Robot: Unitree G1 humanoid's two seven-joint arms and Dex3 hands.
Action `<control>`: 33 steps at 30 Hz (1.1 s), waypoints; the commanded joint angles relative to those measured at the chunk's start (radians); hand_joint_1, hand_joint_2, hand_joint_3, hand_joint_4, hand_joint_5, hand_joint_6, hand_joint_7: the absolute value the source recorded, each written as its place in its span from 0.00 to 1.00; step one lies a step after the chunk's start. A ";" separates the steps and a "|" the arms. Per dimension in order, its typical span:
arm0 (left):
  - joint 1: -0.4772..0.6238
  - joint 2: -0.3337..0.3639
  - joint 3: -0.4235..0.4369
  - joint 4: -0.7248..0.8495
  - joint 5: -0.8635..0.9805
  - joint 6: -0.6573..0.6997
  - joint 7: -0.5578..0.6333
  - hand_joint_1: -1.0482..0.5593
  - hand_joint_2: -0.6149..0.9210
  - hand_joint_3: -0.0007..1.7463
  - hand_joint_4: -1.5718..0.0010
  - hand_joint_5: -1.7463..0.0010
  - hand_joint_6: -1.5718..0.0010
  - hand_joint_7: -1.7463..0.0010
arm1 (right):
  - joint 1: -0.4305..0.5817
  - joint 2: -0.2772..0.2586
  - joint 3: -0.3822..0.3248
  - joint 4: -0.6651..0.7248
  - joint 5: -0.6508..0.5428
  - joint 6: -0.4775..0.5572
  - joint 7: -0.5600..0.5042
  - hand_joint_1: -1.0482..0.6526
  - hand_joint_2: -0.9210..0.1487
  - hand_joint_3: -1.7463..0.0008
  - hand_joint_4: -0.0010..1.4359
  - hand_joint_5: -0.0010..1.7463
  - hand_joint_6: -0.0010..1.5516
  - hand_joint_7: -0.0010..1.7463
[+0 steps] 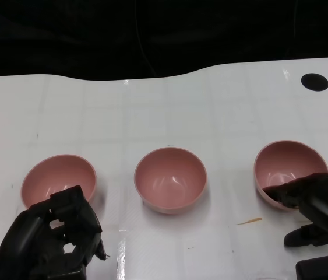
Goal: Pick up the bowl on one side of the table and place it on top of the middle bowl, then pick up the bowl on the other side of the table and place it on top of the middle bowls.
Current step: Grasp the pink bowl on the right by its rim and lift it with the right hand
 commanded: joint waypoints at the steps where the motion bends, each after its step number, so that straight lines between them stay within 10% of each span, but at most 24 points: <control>1: -0.003 0.011 0.008 0.007 -0.004 -0.010 -0.005 0.65 0.77 0.67 0.51 0.05 0.51 0.17 | -0.027 0.000 0.013 0.053 -0.003 -0.038 -0.092 0.33 0.01 1.00 0.61 0.05 0.47 0.02; 2: -0.002 0.010 0.009 0.007 -0.003 -0.010 -0.004 0.65 0.77 0.67 0.51 0.05 0.51 0.17 | -0.034 0.002 0.017 0.074 0.002 -0.058 -0.117 0.41 0.00 0.99 0.72 0.12 0.56 0.03; 6: 0.001 0.010 0.008 0.003 0.001 -0.008 0.002 0.66 0.77 0.67 0.51 0.05 0.51 0.17 | -0.054 0.013 0.019 0.138 0.037 -0.129 -0.167 0.50 0.00 0.97 0.60 0.71 0.75 0.02; 9: 0.000 0.012 0.006 0.005 0.007 -0.014 0.001 0.66 0.77 0.67 0.51 0.05 0.50 0.17 | -0.061 0.021 0.016 0.170 0.056 -0.164 -0.196 0.57 0.00 0.94 0.64 0.71 0.85 0.05; 13: 0.000 0.009 0.005 0.007 0.005 -0.018 -0.003 0.65 0.77 0.68 0.51 0.05 0.51 0.17 | -0.070 0.029 0.019 0.208 0.075 -0.198 -0.218 0.59 0.01 0.80 0.56 0.88 0.54 0.67; 18: 0.001 0.008 0.006 0.006 0.001 -0.011 0.001 0.65 0.77 0.67 0.51 0.05 0.51 0.17 | -0.082 0.032 0.023 0.242 0.105 -0.245 -0.200 0.58 0.01 0.79 0.50 1.00 0.37 0.97; 33: 0.001 0.002 0.002 0.009 0.013 -0.020 0.008 0.65 0.77 0.67 0.51 0.05 0.50 0.17 | -0.070 0.020 0.005 0.206 0.122 -0.290 -0.234 0.57 0.01 0.77 0.54 1.00 0.35 1.00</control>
